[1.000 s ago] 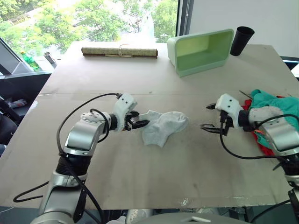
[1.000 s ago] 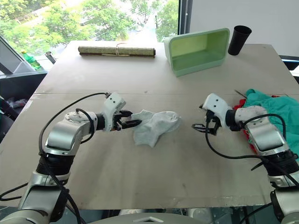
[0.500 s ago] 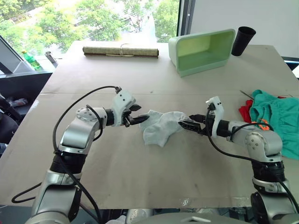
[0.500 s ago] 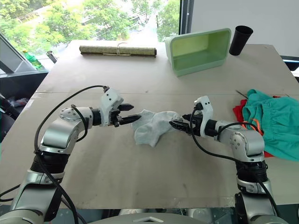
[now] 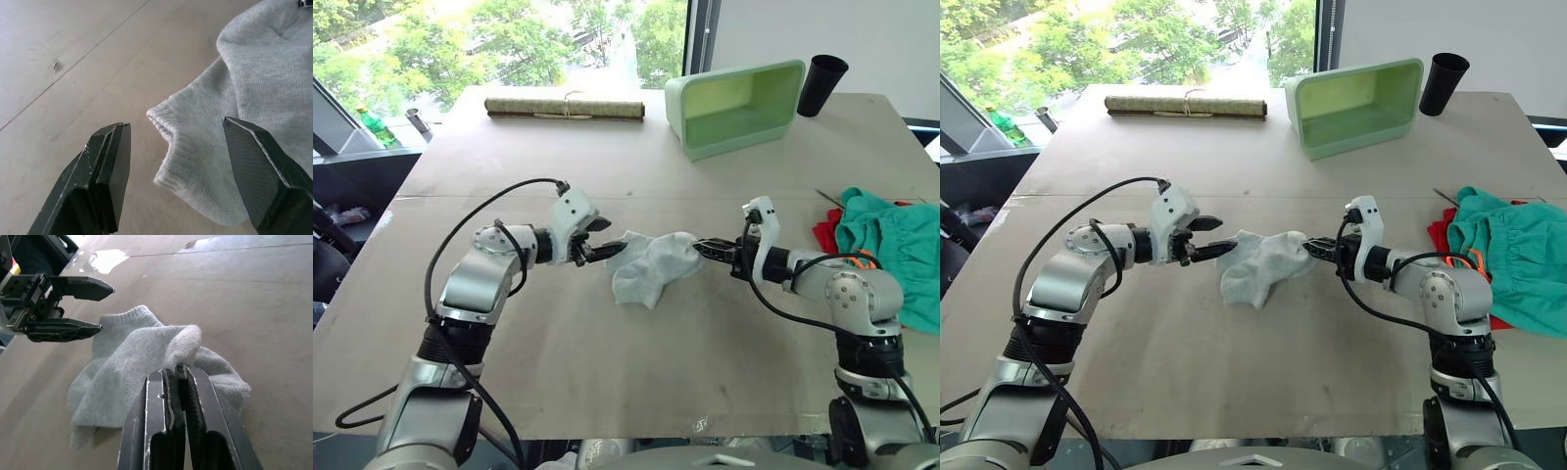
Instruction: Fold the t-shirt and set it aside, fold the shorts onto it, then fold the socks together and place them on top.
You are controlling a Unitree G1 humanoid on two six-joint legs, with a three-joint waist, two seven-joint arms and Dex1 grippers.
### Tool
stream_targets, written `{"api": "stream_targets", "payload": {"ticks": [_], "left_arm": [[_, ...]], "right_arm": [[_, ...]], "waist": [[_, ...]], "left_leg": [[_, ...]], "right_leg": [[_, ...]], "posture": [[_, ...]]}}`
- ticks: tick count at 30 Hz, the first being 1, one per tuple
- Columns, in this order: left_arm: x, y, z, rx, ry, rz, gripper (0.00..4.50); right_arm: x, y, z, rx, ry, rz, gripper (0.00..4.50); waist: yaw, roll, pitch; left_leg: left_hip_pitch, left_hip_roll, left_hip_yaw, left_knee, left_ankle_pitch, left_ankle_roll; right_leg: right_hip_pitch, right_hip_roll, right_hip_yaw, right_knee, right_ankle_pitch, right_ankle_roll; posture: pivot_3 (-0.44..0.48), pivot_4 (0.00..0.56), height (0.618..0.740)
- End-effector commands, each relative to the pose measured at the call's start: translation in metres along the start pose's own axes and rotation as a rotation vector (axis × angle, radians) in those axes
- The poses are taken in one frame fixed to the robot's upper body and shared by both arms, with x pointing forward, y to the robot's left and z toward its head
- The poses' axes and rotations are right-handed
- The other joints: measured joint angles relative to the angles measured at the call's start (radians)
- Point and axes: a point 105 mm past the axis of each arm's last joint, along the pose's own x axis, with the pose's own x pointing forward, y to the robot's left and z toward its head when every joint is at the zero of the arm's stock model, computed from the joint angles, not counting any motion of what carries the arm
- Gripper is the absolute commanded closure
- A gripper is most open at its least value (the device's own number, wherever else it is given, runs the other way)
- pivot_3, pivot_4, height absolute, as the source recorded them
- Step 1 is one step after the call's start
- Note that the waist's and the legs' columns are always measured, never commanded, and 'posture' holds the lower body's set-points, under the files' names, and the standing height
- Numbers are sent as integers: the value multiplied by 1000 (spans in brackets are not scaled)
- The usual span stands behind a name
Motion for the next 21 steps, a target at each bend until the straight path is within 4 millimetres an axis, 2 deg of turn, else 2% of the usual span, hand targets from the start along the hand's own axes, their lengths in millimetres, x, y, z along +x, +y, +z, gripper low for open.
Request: {"api": "stream_targets", "payload": {"ticks": [1, 3, 5, 8, 11, 15, 18, 21], "left_arm": [[-5, 5, 11, 22, -42, 13, 1260], [-6, 3, 14, -18, -76, -11, 1260], [-11, -6, 16, -29, -104, -89, 1260], [-24, -28, 15, 4, -108, -255, 1260], [-29, -32, 16, -22, -112, -305, 1260], [-18, -19, 31, -130, -193, -238, 1260], [-5, -10, 30, -372, -240, -183, 1260], [5, -22, 32, -489, -257, -235, 1260]], "right_arm": [[-12, 16, 38, -201, -104, 16, 4451], [-16, 18, 54, -329, -119, -13, 4451], [-20, 31, 73, -426, -157, 18, 4451], [-25, 49, 94, -497, -210, 74, 4451], [-27, 65, 114, -559, -258, 113, 4451], [-25, 89, 139, -639, -339, 180, 4451], [-26, 113, 151, -714, -436, 300, 4451], [-26, 120, 155, -757, -503, 350, 4451]], "waist": [[0, 0, 0], [-1, 0, 0], [-1, 0, 0], [-6, 1, 0], [-3, 1, 1], [5, 2, 1], [5, 1, 1], [-2, 1, 1]], "left_leg": [[0, 0, 0, 0, 0, 0], [0, 0, 0, 0, 0, 0], [0, 0, 0, 0, 0, 0], [0, 0, 0, -2, 0, 0], [0, 0, 0, -3, 0, 0], [0, 0, 0, -2, 0, 0], [0, 0, 0, -1, 1, 0], [0, 0, 0, -1, 3, 4]], "right_leg": [[0, 0, 0, 0, 0, 0], [0, 0, 0, 0, 0, 0], [-1, 0, 0, 0, 0, 0], [-2, 0, 0, 0, 0, 0], [-2, 0, 0, -2, 0, 0], [-1, 0, 0, -2, 0, 0], [0, 0, 0, -2, 0, 0], [0, 0, 0, -1, 0, 0]], "posture": [[0, 150, 740], [0, 150, 740], [0, 150, 740], [0, 150, 740], [0, 150, 740], [0, 150, 740], [0, 150, 740], [0, 150, 740]]}}
